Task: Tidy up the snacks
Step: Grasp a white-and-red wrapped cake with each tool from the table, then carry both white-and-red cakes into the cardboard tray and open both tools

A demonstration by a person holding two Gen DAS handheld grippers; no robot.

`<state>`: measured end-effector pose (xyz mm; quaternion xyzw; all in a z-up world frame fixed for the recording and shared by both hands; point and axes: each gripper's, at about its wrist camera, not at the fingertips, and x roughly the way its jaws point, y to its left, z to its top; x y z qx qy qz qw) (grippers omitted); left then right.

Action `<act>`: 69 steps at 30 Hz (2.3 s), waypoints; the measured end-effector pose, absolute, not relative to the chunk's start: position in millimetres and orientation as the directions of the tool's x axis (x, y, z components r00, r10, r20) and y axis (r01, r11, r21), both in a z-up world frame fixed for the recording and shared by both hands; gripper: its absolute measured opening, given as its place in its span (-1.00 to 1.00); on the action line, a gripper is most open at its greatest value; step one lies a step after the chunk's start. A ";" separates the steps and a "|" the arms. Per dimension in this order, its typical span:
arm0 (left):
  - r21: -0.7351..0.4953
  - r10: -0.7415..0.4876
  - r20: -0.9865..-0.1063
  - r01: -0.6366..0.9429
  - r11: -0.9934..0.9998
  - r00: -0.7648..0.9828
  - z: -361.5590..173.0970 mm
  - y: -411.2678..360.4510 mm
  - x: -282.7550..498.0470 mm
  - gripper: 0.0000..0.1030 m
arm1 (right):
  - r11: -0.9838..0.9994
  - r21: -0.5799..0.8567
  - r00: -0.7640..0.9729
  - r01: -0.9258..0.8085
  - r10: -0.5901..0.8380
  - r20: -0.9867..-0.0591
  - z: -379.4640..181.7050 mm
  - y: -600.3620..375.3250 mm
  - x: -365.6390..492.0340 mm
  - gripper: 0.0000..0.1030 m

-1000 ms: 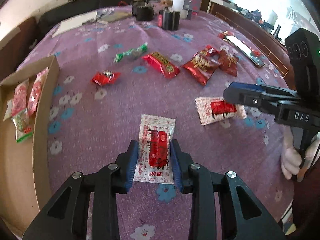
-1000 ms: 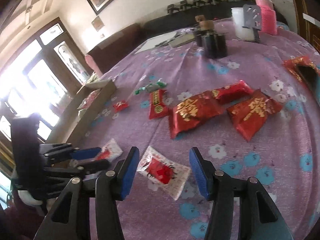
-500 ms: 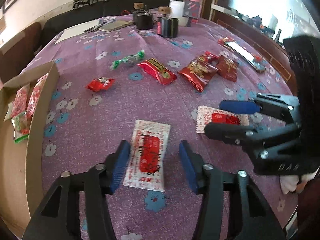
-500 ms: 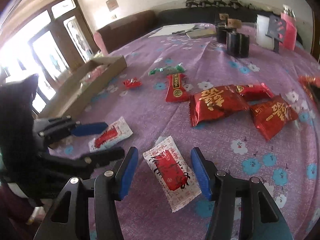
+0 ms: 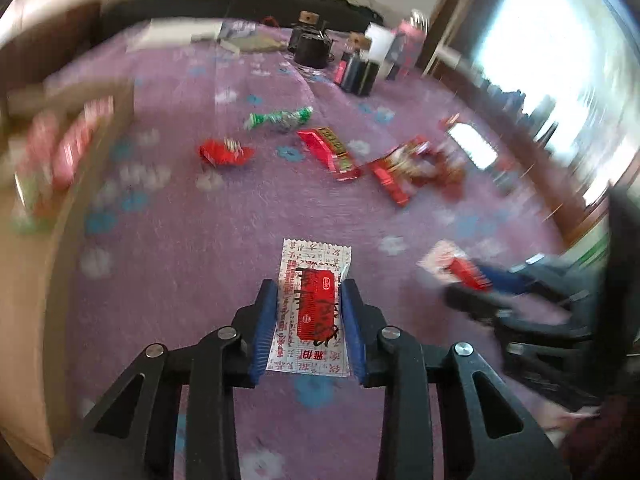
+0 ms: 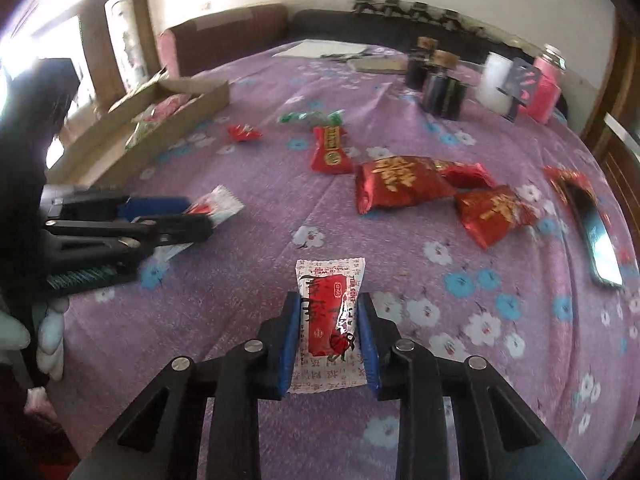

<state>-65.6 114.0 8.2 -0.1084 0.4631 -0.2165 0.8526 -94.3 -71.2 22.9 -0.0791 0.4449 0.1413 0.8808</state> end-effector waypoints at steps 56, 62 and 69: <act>-0.383 -0.185 -0.774 -0.215 0.898 0.605 52.0 375.4 49.8 -0.22 | 0.778 0.319 0.334 -0.541 0.546 -0.768 40.0 208.7 24.2 -0.30; -0.389 -0.197 -0.726 -0.157 0.908 0.659 89.6 351.5 5.8 -0.22 | 0.790 0.308 0.420 -0.530 0.560 -0.714 74.1 157.0 -2.0 -0.26; -0.449 -0.285 -0.663 -0.063 0.891 0.692 107.6 293.1 -37.7 0.25 | 0.870 0.325 0.561 -0.371 0.489 -0.668 90.6 37.7 -27.5 -0.14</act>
